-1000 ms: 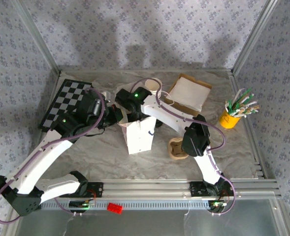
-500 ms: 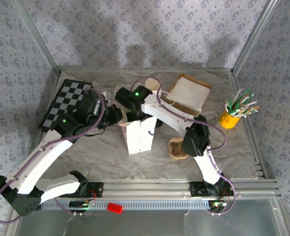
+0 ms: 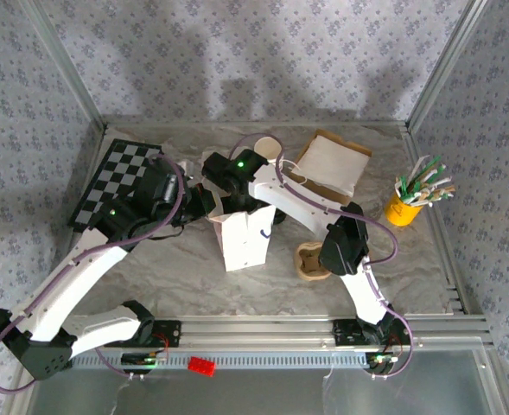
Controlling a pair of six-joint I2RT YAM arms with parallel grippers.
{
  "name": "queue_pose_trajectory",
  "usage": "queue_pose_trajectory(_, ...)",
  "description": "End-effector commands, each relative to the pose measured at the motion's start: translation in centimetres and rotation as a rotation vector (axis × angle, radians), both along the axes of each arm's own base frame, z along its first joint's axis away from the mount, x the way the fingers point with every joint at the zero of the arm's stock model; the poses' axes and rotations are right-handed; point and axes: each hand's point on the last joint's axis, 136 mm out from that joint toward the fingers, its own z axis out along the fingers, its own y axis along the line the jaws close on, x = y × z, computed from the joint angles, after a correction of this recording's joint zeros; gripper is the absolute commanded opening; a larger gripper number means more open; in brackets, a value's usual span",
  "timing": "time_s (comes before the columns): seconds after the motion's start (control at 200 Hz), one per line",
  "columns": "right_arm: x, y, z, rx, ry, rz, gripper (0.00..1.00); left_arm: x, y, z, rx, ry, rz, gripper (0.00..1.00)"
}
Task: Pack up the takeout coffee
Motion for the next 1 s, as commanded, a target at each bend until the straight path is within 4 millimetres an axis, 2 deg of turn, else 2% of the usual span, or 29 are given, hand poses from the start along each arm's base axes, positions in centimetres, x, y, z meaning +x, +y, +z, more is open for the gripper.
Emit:
queue_pose_trajectory(0.0, -0.2, -0.1, 2.3, 0.030, -0.030, -0.017, 1.00, 0.2, 0.4, 0.2, 0.028, -0.009, 0.005, 0.07)
queue_pose_trajectory(0.385, -0.6, -0.1, 3.1, 0.037, -0.038, -0.021, 1.00, 0.3, 0.6, 0.2, 0.044, -0.008, 0.015, 0.06)
queue_pose_trajectory(0.995, -1.2, -0.4, 5.8, 0.068, -0.060, -0.019, 1.00, 0.5, 0.8, 0.2, 0.059, -0.011, 0.025, 0.06)
